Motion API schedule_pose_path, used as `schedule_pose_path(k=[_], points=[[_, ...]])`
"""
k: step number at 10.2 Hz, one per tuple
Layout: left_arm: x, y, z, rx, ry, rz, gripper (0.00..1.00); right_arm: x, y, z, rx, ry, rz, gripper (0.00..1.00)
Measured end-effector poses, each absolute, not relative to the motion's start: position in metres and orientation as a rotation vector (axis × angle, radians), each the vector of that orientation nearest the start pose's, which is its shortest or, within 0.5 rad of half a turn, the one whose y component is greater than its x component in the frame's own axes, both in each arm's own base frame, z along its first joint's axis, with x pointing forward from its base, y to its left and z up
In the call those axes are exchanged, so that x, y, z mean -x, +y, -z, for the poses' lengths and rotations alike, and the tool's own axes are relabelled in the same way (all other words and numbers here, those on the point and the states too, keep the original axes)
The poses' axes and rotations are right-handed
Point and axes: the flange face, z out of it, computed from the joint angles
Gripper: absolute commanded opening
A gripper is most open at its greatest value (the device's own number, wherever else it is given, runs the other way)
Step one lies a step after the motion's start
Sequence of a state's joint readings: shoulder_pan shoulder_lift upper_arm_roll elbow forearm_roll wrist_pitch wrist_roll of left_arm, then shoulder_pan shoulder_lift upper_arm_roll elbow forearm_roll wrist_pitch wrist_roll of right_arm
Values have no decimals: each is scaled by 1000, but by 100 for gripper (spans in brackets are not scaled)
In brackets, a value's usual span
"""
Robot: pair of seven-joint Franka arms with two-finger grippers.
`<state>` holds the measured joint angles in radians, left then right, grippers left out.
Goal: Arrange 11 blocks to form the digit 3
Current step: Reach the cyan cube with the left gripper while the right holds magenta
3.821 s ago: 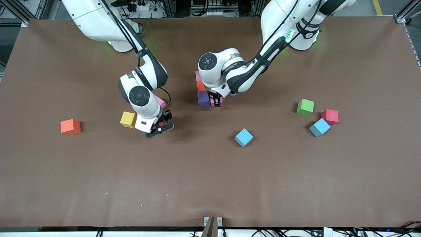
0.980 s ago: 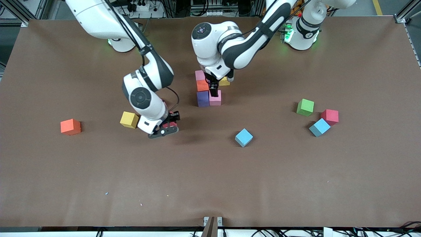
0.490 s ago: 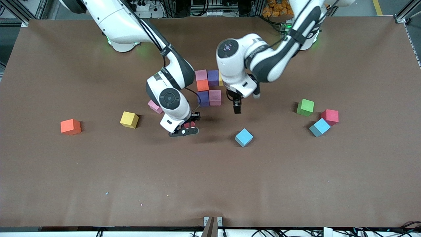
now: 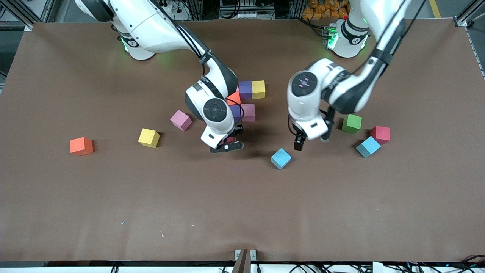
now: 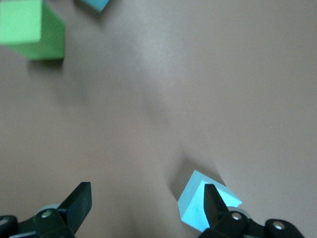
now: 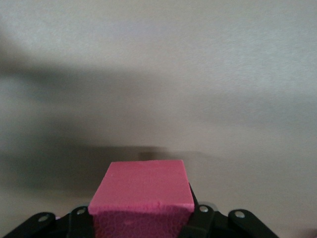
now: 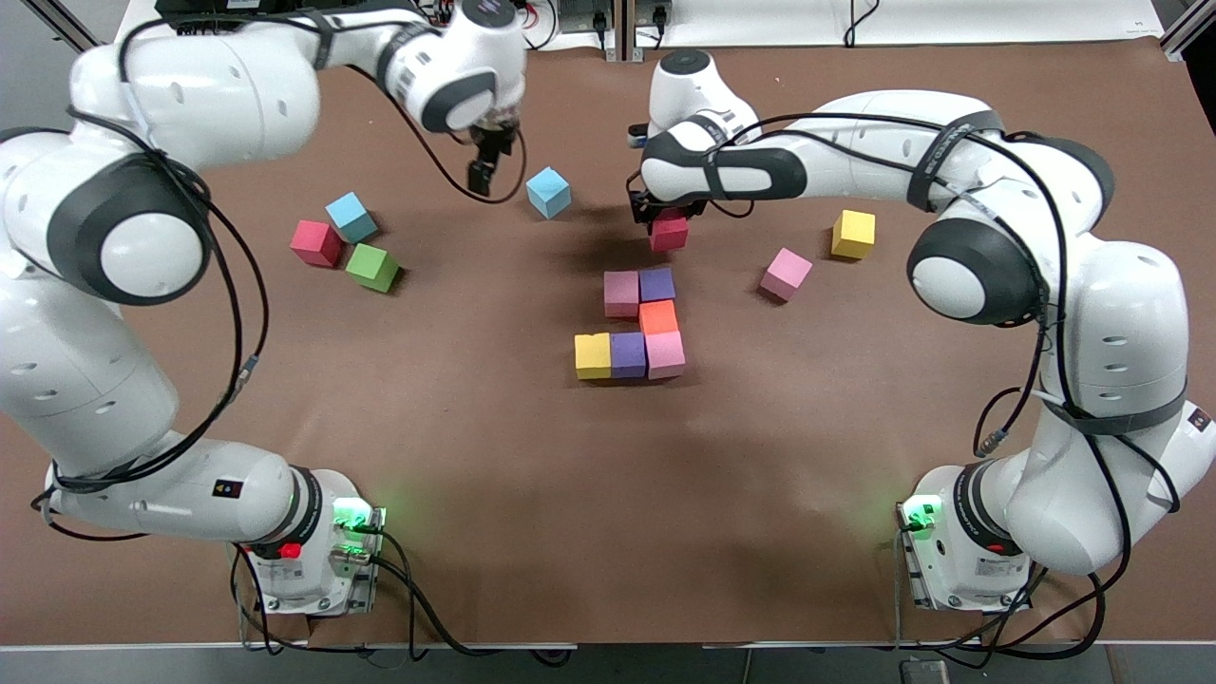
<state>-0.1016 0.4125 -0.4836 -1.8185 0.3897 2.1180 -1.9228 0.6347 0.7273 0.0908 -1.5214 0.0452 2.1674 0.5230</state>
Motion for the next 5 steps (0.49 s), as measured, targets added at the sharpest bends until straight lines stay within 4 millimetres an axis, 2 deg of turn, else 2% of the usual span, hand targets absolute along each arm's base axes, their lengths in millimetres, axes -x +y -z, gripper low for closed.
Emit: schedule_pose_path(k=[2,3,4,5], points=[[-585,-281,-352,2704,-1512,123,100,-527,467,-220,3096,-233,-192,19],[-599,-272,-360,2756,-1463,126,100,-524,470,-217,3096,-231,-191,19],[-608,-269,-358,2799,-1399,114,100,-523,473,-214,3095,-221,-183,19],[-613,-270,-345,2829,-1336,80,100,-521,475,-209,3097,-208,-183,19]])
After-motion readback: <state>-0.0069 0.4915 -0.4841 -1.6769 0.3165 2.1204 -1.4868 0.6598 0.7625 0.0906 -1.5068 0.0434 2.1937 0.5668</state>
